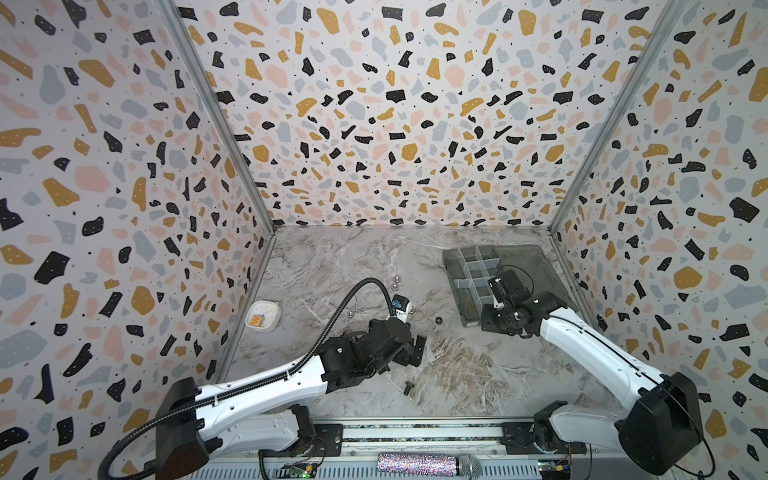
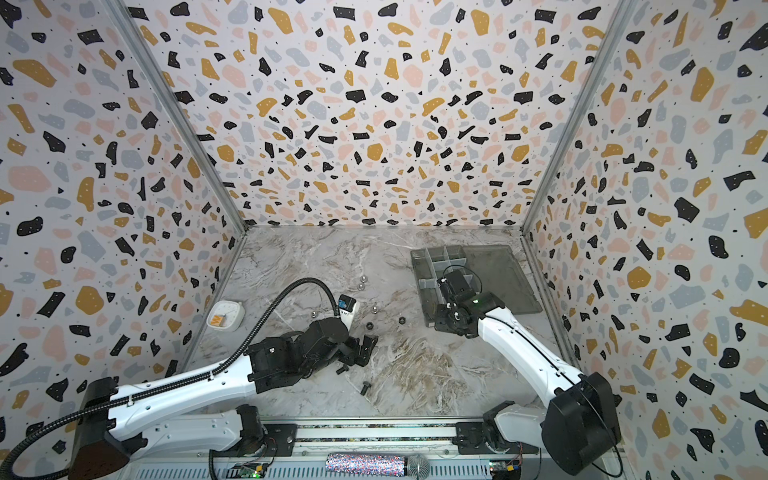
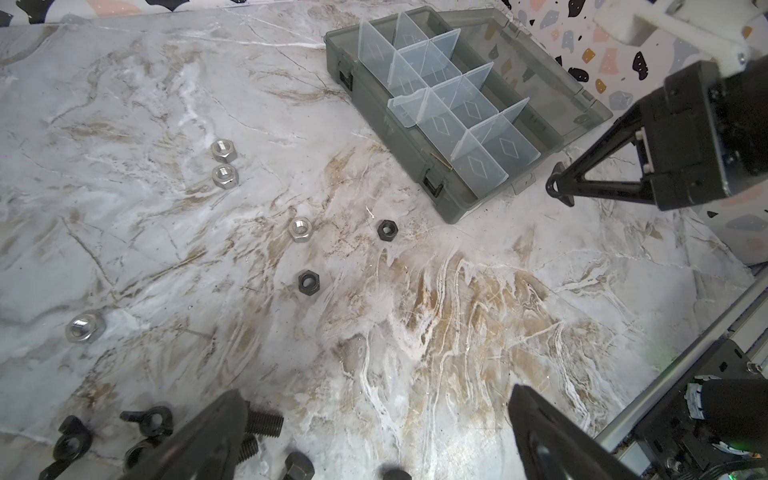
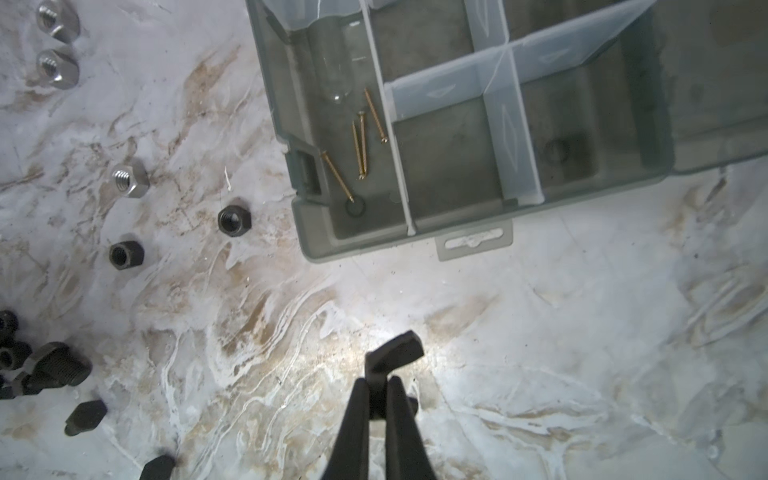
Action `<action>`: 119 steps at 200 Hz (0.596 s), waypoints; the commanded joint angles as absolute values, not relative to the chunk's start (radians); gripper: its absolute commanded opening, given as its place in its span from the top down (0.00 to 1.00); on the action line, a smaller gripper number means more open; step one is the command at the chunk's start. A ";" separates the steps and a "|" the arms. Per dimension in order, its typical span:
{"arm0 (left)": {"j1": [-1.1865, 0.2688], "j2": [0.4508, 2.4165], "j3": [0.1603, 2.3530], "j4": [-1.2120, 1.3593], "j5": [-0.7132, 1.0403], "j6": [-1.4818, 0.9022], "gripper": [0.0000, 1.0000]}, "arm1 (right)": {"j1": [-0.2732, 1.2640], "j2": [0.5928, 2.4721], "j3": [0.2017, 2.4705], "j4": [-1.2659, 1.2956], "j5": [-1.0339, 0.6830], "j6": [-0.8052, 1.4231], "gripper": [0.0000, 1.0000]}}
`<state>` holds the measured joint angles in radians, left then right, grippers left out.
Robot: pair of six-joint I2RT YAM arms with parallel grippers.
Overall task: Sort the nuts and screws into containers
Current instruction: 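Carry the wing nut over the organizer and release it into a compartment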
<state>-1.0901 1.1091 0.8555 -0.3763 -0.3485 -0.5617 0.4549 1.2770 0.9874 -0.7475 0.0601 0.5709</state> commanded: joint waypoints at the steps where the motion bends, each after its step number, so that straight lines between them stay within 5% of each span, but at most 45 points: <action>1: -1.080 1.122 0.906 -0.394 -0.382 -0.539 0.00 | 0.414 1.316 1.041 -0.718 0.061 0.490 1.00; 119: -0.975 1.202 0.947 -0.392 -0.329 -0.489 0.00 | 0.273 1.580 1.097 -0.559 0.005 0.390 0.99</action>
